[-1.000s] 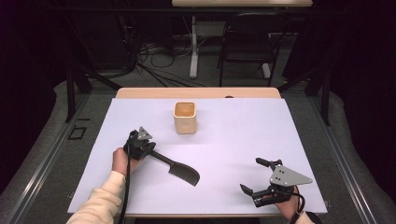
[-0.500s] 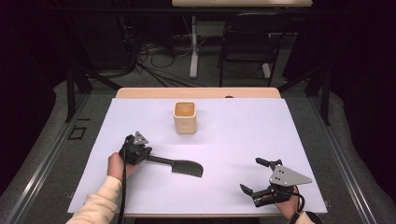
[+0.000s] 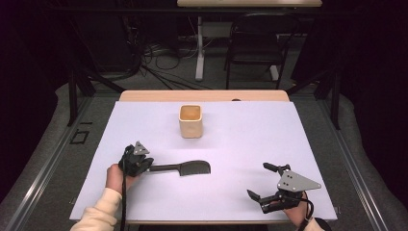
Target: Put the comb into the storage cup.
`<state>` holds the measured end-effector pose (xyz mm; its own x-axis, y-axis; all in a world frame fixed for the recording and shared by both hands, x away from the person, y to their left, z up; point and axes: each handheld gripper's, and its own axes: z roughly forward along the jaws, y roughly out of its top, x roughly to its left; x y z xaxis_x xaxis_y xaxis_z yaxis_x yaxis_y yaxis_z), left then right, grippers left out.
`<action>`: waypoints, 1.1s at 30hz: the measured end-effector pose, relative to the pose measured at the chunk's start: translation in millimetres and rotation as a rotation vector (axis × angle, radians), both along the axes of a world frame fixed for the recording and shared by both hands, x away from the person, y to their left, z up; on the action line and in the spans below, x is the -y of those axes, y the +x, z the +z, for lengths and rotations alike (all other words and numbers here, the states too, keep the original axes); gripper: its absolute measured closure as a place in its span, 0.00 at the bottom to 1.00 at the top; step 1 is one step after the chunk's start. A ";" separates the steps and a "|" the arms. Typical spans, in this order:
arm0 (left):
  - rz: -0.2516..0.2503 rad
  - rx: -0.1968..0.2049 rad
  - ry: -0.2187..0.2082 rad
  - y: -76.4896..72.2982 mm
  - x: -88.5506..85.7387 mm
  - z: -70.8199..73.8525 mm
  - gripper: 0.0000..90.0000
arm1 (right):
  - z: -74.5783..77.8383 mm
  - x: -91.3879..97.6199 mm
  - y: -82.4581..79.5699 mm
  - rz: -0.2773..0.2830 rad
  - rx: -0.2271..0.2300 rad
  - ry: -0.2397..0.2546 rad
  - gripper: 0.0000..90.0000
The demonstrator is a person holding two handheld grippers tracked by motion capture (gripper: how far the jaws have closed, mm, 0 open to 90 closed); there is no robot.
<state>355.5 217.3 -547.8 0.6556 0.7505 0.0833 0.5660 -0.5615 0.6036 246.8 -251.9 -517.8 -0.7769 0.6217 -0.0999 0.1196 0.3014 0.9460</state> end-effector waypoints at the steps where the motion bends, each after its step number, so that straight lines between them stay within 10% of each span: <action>1: -0.002 -0.002 0.001 -2.0 -0.2 0.0 1.00 | 0.0 -0.1 -0.1 0.001 0.001 -0.001 0.00; 19: 0.007 -0.029 -0.019 -19.7 -3.5 1.3 0.98 | -0.4 -0.6 0.5 0.003 -0.005 0.000 0.00; 33: 0.018 0.070 0.013 -24.1 -2.1 27.5 0.45 | -0.5 -1.0 0.4 0.003 -0.010 -0.002 0.00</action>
<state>331.4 219.4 -520.3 0.6339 0.7610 0.1383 0.5327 -0.5592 0.6352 247.2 -250.9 -518.3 -0.7800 0.6189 -0.0927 0.1285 0.3033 0.9442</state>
